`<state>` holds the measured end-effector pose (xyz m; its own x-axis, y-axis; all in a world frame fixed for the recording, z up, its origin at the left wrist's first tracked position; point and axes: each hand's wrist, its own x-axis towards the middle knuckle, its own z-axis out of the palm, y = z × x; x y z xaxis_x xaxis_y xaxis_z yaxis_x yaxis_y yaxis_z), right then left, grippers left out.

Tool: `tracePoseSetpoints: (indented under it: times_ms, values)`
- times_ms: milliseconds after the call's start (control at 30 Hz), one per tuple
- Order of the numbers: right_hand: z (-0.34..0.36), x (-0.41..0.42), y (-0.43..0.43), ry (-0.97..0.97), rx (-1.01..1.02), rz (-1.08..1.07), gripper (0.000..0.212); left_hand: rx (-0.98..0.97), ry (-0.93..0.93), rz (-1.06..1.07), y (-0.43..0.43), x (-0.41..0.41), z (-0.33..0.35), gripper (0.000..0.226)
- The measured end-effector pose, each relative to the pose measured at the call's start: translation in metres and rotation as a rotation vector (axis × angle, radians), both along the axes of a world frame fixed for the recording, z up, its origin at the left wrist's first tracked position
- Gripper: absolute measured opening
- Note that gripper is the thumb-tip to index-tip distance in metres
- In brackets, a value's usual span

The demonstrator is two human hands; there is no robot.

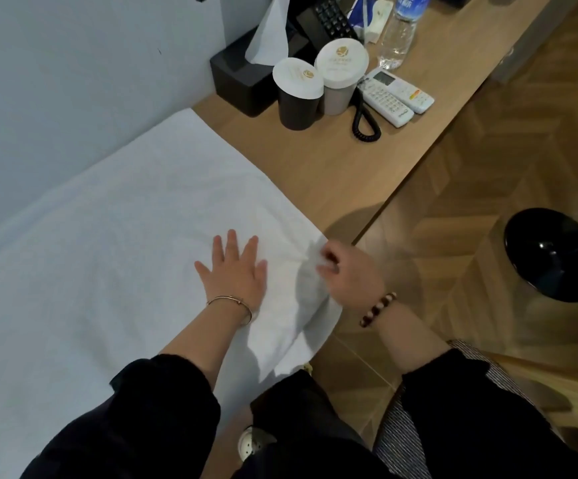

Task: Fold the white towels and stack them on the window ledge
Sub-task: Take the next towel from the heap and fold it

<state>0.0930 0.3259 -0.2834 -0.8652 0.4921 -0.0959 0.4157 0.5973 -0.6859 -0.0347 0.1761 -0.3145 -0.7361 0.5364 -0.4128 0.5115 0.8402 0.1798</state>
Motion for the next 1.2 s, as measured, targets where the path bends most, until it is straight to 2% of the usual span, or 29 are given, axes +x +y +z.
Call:
tracePoseSetpoints:
  times_ms: [33,100,167,200,267,300,367,433,500,567,633,667,733,800,867,933,967,1067,1100,1133,1167,1200]
  values:
    - [-0.001,0.001,-0.013,0.018,0.001,0.157,0.006,0.103,-0.048,0.085,0.0,-0.004,0.004,0.049]
    - [-0.011,0.004,-0.034,-0.031,0.033,0.44,0.018,0.24,-0.172,0.242,0.004,-0.013,0.017,0.044]
    - [-0.019,0.007,-0.044,-0.082,0.029,0.497,0.028,0.291,-0.236,0.319,0.01,-0.019,0.026,0.045]
    - [-0.02,0.006,-0.044,-0.043,-0.018,0.399,0.028,0.328,-0.262,0.365,0.012,-0.021,0.028,0.046]
    - [-0.018,0.002,-0.038,0.043,-0.117,0.003,0.024,0.368,-0.295,0.421,0.012,-0.022,0.028,0.042]
    - [-0.017,0.0,-0.029,0.033,-0.125,-0.209,0.021,0.356,-0.289,0.404,0.01,-0.021,0.024,0.035]
    - [-0.021,-0.004,-0.004,-0.1,-0.175,-0.498,0.031,0.342,-0.281,0.342,0.006,-0.019,0.021,0.022]
    - [-0.03,-0.007,0.016,-0.222,-0.456,-0.628,0.044,0.412,-0.319,0.353,0.002,-0.018,0.02,0.019]
    - [-0.039,-0.006,0.023,-0.289,-0.775,-0.643,0.055,0.522,-0.4,0.411,-0.004,-0.018,0.022,0.017]
    - [-0.049,0.001,0.025,-0.307,-0.917,-0.606,0.062,0.596,-0.449,0.426,-0.013,-0.023,0.021,0.02]
    - [-0.052,0.007,0.028,-0.305,-0.989,-0.534,0.058,0.542,-0.34,0.33,-0.021,-0.029,0.016,0.045]
    - [-0.051,0.008,0.031,-0.318,-0.948,-0.464,0.053,0.474,-0.231,0.281,-0.025,-0.03,0.013,0.056]
    - [-0.043,0.008,0.033,-0.364,-0.697,-0.31,0.039,0.324,-0.031,0.275,-0.038,-0.03,0.005,0.067]
    - [-0.037,0.007,0.035,-0.317,-0.482,-0.248,0.027,0.168,0.09,0.253,-0.059,-0.024,-0.006,0.064]
    - [-0.032,0.008,0.042,-0.257,-0.439,-0.214,0.021,0.032,0.188,0.141,-0.078,-0.019,-0.016,0.061]
    - [-0.03,0.012,0.056,-0.281,-0.412,-0.158,0.016,-0.017,0.209,0.113,-0.085,-0.019,-0.021,0.061]
    - [-0.029,0.013,0.065,-0.292,-0.357,-0.175,0.015,-0.026,0.21,0.118,-0.085,-0.02,-0.021,0.061]
    - [-0.04,0.007,0.082,-0.272,-0.107,-0.364,0.03,-0.061,0.23,0.108,-0.082,-0.02,-0.023,0.061]
    - [-0.045,0.004,0.082,-0.289,-0.105,-0.39,0.028,-0.067,0.24,0.105,-0.083,-0.02,-0.023,0.061]
    - [-0.051,0.003,0.082,-0.3,-0.211,-0.4,0.026,-0.07,0.249,0.104,-0.083,-0.02,-0.024,0.061]
    - [-0.056,0.005,0.081,-0.306,-0.402,-0.407,0.031,-0.071,0.251,0.104,-0.083,-0.02,-0.024,0.061]
    - [-0.06,0.011,0.08,-0.335,-0.632,-0.412,0.047,-0.071,0.247,0.104,-0.083,-0.02,-0.024,0.061]
